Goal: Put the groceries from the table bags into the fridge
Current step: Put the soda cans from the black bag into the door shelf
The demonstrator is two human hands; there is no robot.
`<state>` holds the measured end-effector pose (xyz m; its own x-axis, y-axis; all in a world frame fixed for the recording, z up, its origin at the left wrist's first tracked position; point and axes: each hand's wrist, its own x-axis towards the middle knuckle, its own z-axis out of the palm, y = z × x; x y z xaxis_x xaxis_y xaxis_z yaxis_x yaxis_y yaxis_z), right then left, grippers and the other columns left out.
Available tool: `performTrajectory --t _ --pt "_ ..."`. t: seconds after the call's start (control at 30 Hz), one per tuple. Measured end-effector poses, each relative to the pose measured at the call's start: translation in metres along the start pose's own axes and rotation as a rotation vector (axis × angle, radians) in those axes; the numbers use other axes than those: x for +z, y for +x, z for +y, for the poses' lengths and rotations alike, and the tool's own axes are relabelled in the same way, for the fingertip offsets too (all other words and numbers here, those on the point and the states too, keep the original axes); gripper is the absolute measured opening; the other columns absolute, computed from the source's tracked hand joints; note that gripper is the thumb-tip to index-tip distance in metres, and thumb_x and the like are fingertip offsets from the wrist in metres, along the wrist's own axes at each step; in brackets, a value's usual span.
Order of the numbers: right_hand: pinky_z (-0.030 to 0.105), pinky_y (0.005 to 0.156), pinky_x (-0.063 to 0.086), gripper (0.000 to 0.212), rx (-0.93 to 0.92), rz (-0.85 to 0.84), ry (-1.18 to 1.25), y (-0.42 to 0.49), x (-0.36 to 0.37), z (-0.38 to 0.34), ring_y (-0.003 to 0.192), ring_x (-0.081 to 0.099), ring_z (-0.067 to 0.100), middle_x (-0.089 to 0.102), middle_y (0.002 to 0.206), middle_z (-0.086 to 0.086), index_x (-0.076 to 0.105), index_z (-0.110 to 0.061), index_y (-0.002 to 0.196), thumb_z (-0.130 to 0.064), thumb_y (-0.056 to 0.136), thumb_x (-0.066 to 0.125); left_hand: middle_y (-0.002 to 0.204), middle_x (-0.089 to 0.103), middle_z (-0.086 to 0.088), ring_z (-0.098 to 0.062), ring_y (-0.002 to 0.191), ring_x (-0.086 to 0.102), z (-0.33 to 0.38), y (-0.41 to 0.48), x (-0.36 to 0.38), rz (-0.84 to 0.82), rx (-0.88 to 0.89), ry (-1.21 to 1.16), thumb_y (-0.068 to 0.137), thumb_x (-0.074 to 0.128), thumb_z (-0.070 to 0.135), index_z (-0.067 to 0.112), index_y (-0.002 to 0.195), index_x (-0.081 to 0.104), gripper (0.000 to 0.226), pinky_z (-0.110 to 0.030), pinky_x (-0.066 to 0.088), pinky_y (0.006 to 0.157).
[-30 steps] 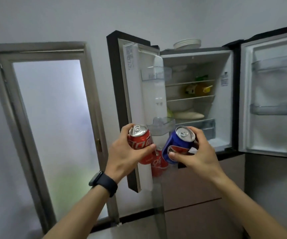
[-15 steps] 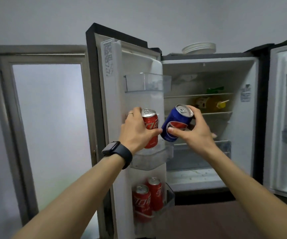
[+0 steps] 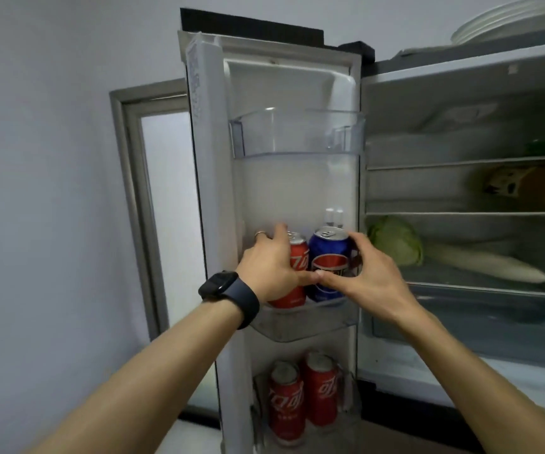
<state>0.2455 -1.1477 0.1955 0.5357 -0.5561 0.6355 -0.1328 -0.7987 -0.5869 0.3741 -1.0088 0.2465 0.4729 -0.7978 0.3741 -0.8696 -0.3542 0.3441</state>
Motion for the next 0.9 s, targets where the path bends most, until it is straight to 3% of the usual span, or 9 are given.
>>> performTrajectory --t 0.1,0.2,0.3,0.4,0.6,0.73,0.9 --pt "0.042 0.098 0.052 0.092 -0.005 0.077 -0.051 -0.002 0.004 0.002 0.118 0.059 0.019 0.055 0.132 -0.008 0.037 -0.028 0.139 -0.057 0.066 0.086 0.147 0.032 -0.018 -0.038 0.128 0.048 0.006 -0.001 -0.007 0.002 -0.046 0.029 0.075 0.077 0.058 0.019 0.15 0.023 0.1 -0.045 0.047 0.102" --pt "0.038 0.093 0.053 0.083 -0.07 0.152 -0.144 -0.003 0.005 0.0 0.112 0.057 0.019 0.048 0.131 -0.003 0.044 -0.024 0.134 -0.055 0.069 0.085 0.152 0.024 -0.017 -0.04 0.13 0.047 0.008 -0.004 -0.013 0.059 -0.022 0.101 0.08 0.078 0.044 0.02 0.151 0.022 0.094 -0.045 0.047 0.103" --pt "0.04 0.094 0.052 0.089 -0.055 0.088 -0.21 -0.001 0.004 0.0 0.114 0.057 0.02 0.052 0.128 0.0 0.042 -0.026 0.143 -0.058 0.071 0.081 0.143 0.037 -0.014 -0.037 0.122 0.053 0.006 -0.009 -0.014 0.089 0.026 0.23 0.084 0.074 0.035 0.016 0.144 0.036 0.074 -0.045 0.049 0.1" --pt "0.044 0.089 0.057 0.093 0.033 0.034 -0.109 -0.003 0.002 0.002 0.101 0.064 0.016 0.057 0.119 -0.007 0.037 -0.027 0.145 -0.059 0.07 0.082 0.139 0.041 -0.012 -0.035 0.117 0.056 0.004 -0.015 -0.008 0.112 0.061 0.306 0.088 0.068 0.029 0.015 0.143 0.038 0.064 -0.047 0.052 0.095" --pt "0.035 0.082 0.057 0.064 0.048 0.087 -0.003 -0.015 0.002 0.002 0.085 0.058 0.0 0.058 0.109 -0.008 0.047 -0.023 0.132 -0.05 0.081 0.076 0.148 0.034 -0.009 -0.032 0.126 0.047 0.003 -0.021 0.001 0.178 0.079 0.347 0.089 0.067 0.032 0.02 0.146 0.032 0.068 -0.048 0.052 0.095" --pt "0.034 0.084 0.055 0.04 0.028 0.112 0.04 -0.024 0.006 0.006 0.097 0.06 0.01 0.062 0.113 -0.004 0.055 -0.021 0.123 -0.042 0.091 0.068 0.15 0.034 -0.005 -0.026 0.131 0.043 0.001 -0.029 0.002 0.216 0.119 0.338 0.093 0.063 0.036 0.021 0.149 0.029 0.068 -0.044 0.052 0.096" --pt "0.027 0.081 0.039 0.027 -0.088 0.276 -0.101 -0.042 0.015 0.002 0.104 0.05 0.013 0.062 0.112 0.0 0.061 -0.015 0.117 -0.029 0.094 0.064 0.154 0.027 -0.001 -0.023 0.13 0.043 -0.009 -0.049 0.01 0.311 0.185 0.274 0.096 0.057 0.034 0.02 0.155 0.019 0.072 -0.043 0.054 0.094"
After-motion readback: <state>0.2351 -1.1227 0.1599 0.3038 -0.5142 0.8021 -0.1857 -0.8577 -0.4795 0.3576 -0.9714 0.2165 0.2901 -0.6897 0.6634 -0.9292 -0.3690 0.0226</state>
